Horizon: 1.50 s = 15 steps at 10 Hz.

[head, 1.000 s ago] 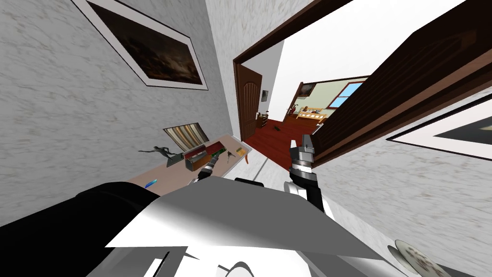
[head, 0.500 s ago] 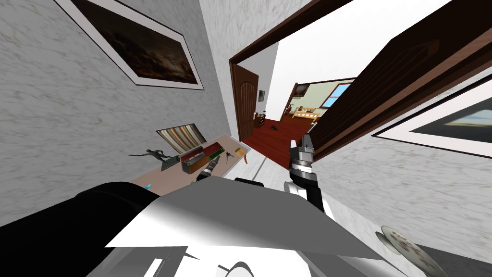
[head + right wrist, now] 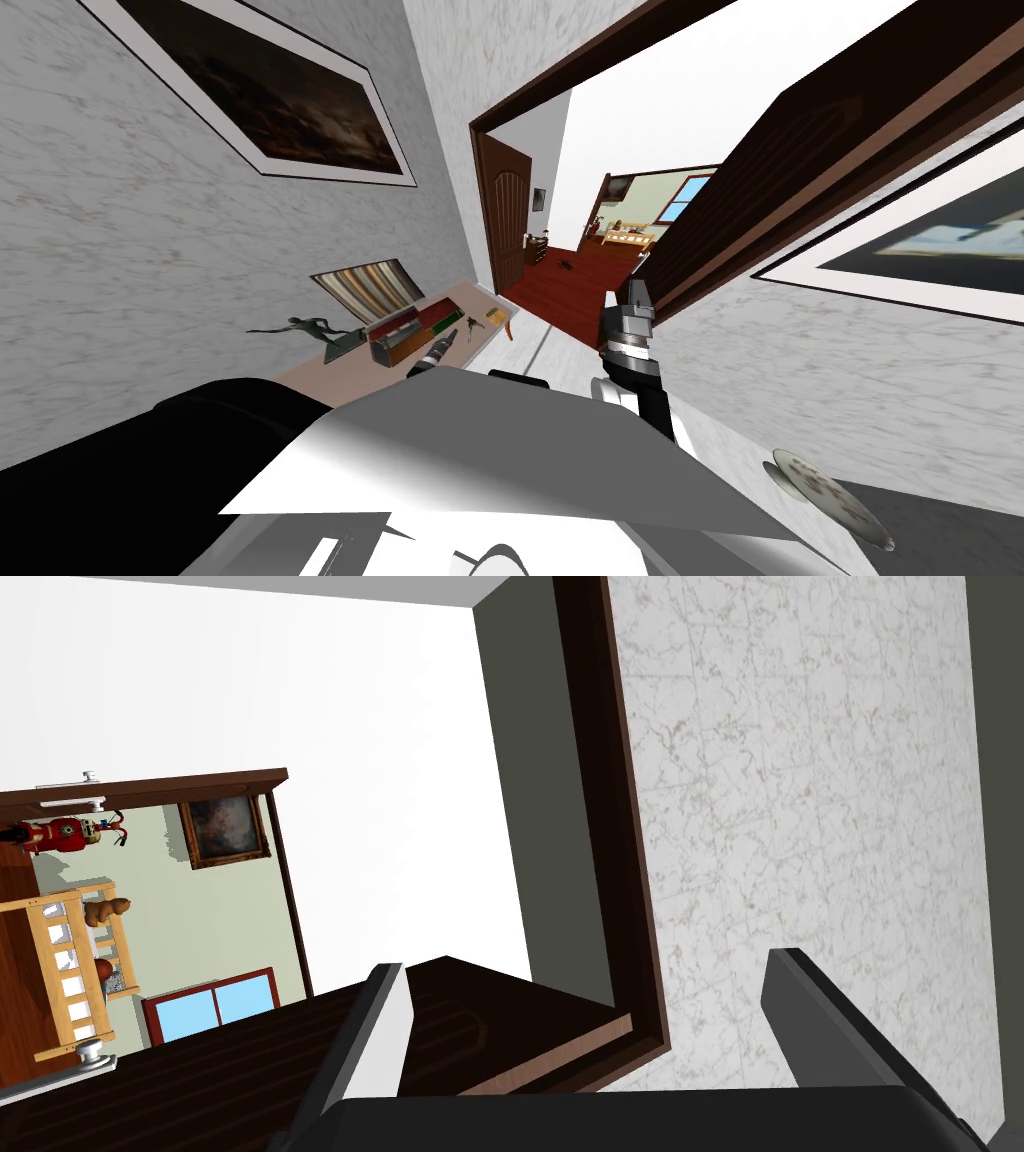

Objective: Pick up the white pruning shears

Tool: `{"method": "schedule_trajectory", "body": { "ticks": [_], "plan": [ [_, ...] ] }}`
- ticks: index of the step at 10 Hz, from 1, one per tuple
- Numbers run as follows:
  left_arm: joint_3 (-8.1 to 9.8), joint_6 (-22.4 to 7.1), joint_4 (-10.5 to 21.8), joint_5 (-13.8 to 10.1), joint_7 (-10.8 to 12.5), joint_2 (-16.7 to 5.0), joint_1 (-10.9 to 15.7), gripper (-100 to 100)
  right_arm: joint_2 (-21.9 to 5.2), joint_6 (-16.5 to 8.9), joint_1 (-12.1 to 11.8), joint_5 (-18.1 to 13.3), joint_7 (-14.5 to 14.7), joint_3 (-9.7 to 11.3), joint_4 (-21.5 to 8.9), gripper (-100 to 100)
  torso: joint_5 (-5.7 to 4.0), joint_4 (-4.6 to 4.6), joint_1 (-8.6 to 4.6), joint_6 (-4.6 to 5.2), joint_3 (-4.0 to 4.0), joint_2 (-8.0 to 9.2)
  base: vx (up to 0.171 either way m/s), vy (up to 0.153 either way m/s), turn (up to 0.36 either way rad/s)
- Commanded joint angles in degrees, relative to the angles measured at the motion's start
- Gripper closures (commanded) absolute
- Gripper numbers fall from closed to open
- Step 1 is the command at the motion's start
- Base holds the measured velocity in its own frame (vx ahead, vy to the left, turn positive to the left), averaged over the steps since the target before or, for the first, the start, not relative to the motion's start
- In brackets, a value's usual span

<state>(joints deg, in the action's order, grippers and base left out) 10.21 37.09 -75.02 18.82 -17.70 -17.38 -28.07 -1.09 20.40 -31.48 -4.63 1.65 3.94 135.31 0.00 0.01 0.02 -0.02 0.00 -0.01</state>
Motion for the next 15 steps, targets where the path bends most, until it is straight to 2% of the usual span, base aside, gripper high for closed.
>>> {"method": "schedule_trajectory", "body": {
  "ticks": [1,2,3,4,5,6,7,9,10,11,12,13,14,15],
  "plan": [
    [-0.01,1.4,2.9,0.8,-1.8,-1.0,0.5,-100,0.0,0.0,0.0,0.0,0.0,0.0,0.0,0,0.00,0.00,0.00,0.00,0.00,0.00,-0.001,-0.003,-0.123],
    [-0.01,1.4,3.9,0.8,-1.8,-1.0,0.5,-100,0.0,0.0,0.0,0.0,0.0,0.0,0.0,0,0.00,0.00,0.00,0.03,0.00,-0.01,0.000,-0.001,-0.082],
    [-0.03,2.9,6.6,1.5,-3.5,-1.7,1.0,-100,0.0,0.0,0.0,0.0,0.0,0.0,0.0,0,0.00,0.00,-0.01,0.00,0.00,-0.01,0.003,-0.003,-0.145],
    [-0.03,2.9,7.3,1.5,-3.5,-1.7,1.0,-100,0.0,0.0,0.0,0.0,0.0,0.0,0.0,0,0.00,0.00,-0.01,0.02,-0.01,-0.01,0.002,0.001,-0.068],
    [-0.08,4.4,9.2,2.2,-5.2,-2.4,1.6,-100,0.0,0.0,0.0,0.0,0.0,0.0,0.0,0,0.00,0.00,0.00,0.00,-0.01,-0.02,0.004,-0.001,-0.142],
    [-0.08,4.4,10.6,2.2,-5.2,-2.4,1.6,-100,0.0,0.0,0.0,0.0,0.0,0.0,0.0,0,0.00,0.00,0.00,0.03,-0.01,-0.03,0.005,0.003,-0.069],
    [-0.14,5.9,12.4,2.9,-6.9,-3.2,2.2,-100,0.0,0.0,0.0,0.0,0.0,0.0,0.0,0,0.00,0.00,0.01,0.00,-0.02,-0.03,0.007,0.002,-0.134],
    [-0.14,5.9,13.8,2.9,-6.9,-3.2,2.2,-100,0.0,0.0,0.0,0.0,0.0,0.0,0.0,0,0.00,-0.01,0.02,-0.01,-0.02,-0.04,0.005,0.005,-0.026],
    [-0.22,7.4,15.8,3.5,-8.5,-3.9,2.8,-100,0.0,0.0,0.0,0.0,0.0,0.0,0.0,0,0.00,0.00,0.00,-0.01,-0.01,-0.03,0.007,0.002,-0.127],
    [-0.22,7.4,16.9,3.5,-8.5,-3.9,2.8,-100,0.0,0.0,0.0,0.0,0.0,0.0,0.0,0,0.00,0.00,0.01,0.02,-0.02,-0.04,0.007,0.007,-0.075],
    [-0.31,8.9,18.8,4.0,-10.1,-4.6,3.4,-100,0.0,0.0,0.0,0.0,0.0,0.0,0.0,0,0.00,-0.01,0.01,-0.01,-0.02,-0.04,0.010,0.009,-0.151],
    [-0.31,8.9,19.9,4.0,-10.1,-4.6,3.4,-100,0.0,0.0,0.0,0.0,0.0,0.0,0.0,0,0.00,0.00,0.03,0.02,-0.03,-0.05,0.008,0.013,-0.073],
    [-0.42,10.3,21.8,4.6,-11.7,-5.2,4.1,-100,0.0,0.0,0.0,0.0,0.0,0.0,0.0,0,0.01,-0.01,0.04,-0.01,-0.03,-0.04,0.012,0.011,-0.127],
    [-0.42,10.3,22.8,4.6,-11.7,-5.2,4.1,-100,0.0,0.0,0.0,0.0,0.0,0.0,0.0,0,0.01,-0.01,0.04,0.02,-0.03,-0.06,0.012,0.012,-0.064]
  ]
}}
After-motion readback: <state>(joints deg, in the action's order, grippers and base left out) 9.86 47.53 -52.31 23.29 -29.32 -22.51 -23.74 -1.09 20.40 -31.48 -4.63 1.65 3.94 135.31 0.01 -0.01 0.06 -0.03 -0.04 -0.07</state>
